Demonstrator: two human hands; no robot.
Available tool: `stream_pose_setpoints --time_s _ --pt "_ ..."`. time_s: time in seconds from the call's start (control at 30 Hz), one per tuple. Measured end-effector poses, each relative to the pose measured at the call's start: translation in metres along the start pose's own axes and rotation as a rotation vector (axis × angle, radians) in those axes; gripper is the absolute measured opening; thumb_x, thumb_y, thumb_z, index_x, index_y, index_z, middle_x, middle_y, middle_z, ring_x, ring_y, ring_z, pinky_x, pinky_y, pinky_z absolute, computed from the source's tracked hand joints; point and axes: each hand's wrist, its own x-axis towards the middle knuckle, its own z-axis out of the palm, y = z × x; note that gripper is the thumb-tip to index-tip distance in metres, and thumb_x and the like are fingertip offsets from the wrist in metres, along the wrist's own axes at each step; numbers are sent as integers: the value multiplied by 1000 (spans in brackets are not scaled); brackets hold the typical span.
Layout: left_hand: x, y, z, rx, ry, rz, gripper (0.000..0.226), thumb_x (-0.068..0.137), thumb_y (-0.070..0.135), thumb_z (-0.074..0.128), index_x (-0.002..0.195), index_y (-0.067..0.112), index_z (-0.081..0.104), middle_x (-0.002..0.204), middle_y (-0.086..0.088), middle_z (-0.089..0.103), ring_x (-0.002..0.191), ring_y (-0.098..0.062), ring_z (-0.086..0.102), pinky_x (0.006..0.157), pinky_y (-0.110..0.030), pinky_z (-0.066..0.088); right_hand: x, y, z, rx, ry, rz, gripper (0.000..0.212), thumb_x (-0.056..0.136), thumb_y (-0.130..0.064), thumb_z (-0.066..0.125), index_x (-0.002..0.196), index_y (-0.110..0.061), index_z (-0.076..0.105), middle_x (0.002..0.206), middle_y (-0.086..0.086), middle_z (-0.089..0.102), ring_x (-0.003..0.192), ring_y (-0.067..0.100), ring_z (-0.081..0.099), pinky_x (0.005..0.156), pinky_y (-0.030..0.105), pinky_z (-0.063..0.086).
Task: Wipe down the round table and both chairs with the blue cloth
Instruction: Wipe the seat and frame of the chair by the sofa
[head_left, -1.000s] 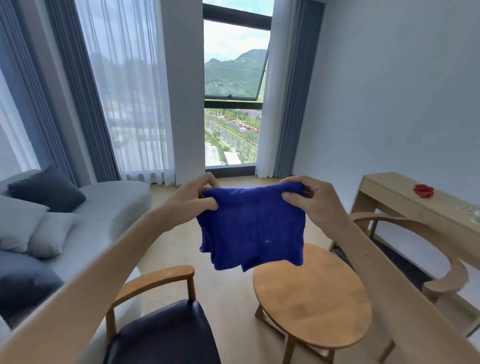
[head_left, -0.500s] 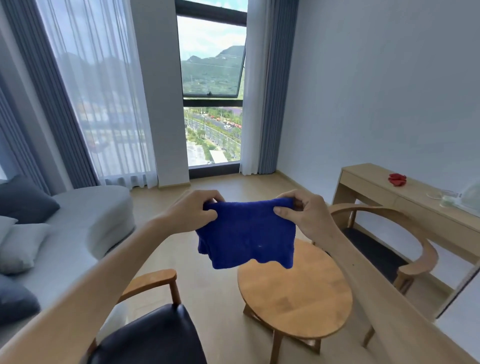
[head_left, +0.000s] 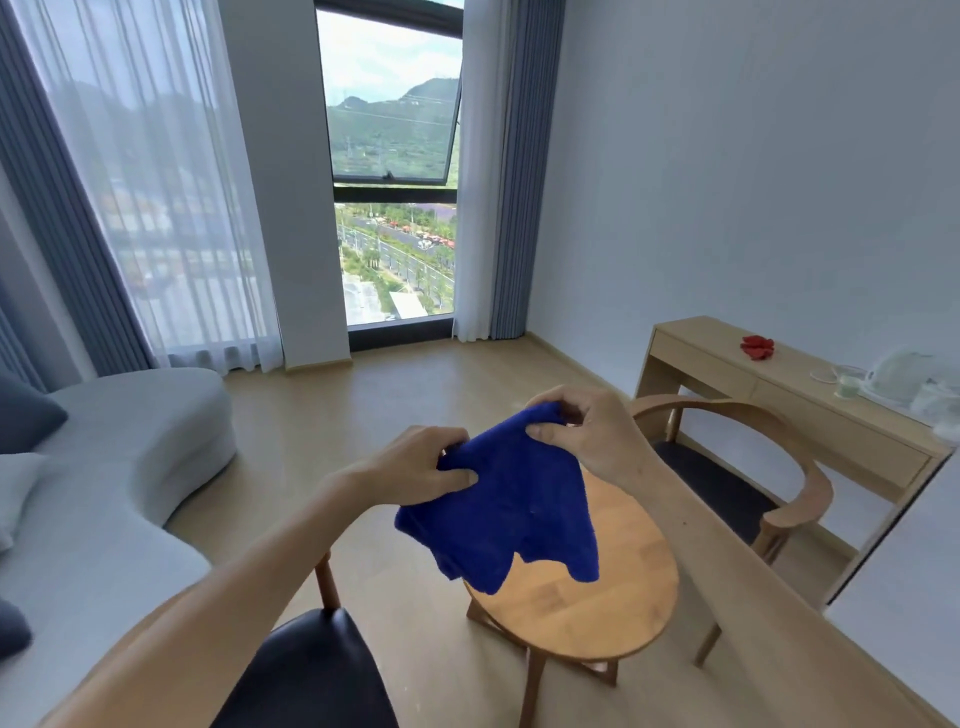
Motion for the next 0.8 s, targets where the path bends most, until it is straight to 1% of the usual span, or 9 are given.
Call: stream_pose_setpoints --time_s 0.03,0.1,0.2,0.27,0.33,0.47,0.57,0.67,0.8 --pt "3 -3 -1 26 -13 9 12 96 22 53 104 17 60 94 1 66 83 -13 63 74 -21 51 -3 5 -2 -39 -7 19 18 85 -10 70 102 -18 68 91 -5 70 89 11 64 79 24 54" --pt "10 -11 -2 61 -44 26 10 96 22 53 103 19 59 93 5 64 81 -9 61 70 -17 49 -10 16 -4 -87 -22 65 18 84 -10 71 100 -19 68 88 -6 69 85 7 64 76 18 53" --pt "18 -24 3 93 -92 42 12 95 20 53 106 18 58 94 6 62 81 -7 60 65 -15 48 -22 34 -3 -81 -21 145 18 84 -8 70 97 -20 67 84 -8 68 82 5 64 73 12 51" --pt "25 -32 14 98 -127 43 16 94 17 54 109 15 60 99 1 64 86 -12 61 71 -22 54 -29 47 -2 -104 -6 197 17 85 -10 70 97 -21 67 84 -7 69 82 6 65 73 14 53" --pt "34 -38 31 85 -147 44 18 93 14 53 109 13 61 101 -2 65 90 -16 61 77 -29 55 -37 61 -3 -166 -5 231 15 85 -13 70 97 -21 67 84 -8 69 81 5 64 71 13 51" --pt "63 -38 73 58 -180 77 18 89 13 53 104 14 62 96 2 63 84 -12 55 72 -22 46 -56 97 -14 -269 -52 301 12 86 -15 68 97 -21 67 84 -9 68 81 6 63 73 16 51" --pt "92 -34 105 38 -222 112 14 87 15 53 99 16 61 91 4 60 82 -11 52 72 -23 44 -65 130 -29 -299 -72 356 13 87 -17 67 95 -27 64 84 -12 66 82 4 62 70 13 48" --pt "126 -27 136 32 -262 132 9 88 18 52 92 24 57 89 7 59 80 -7 52 70 -20 43 -69 170 -47 -311 -85 400 14 88 -19 67 93 -31 61 84 -15 64 82 3 61 69 9 46" --pt "179 -15 174 14 -288 106 13 87 21 51 87 33 52 83 14 57 77 -2 52 68 -18 42 -61 231 -81 -288 -104 400 17 88 -21 67 89 -37 59 82 -17 64 84 -4 60 64 5 44"
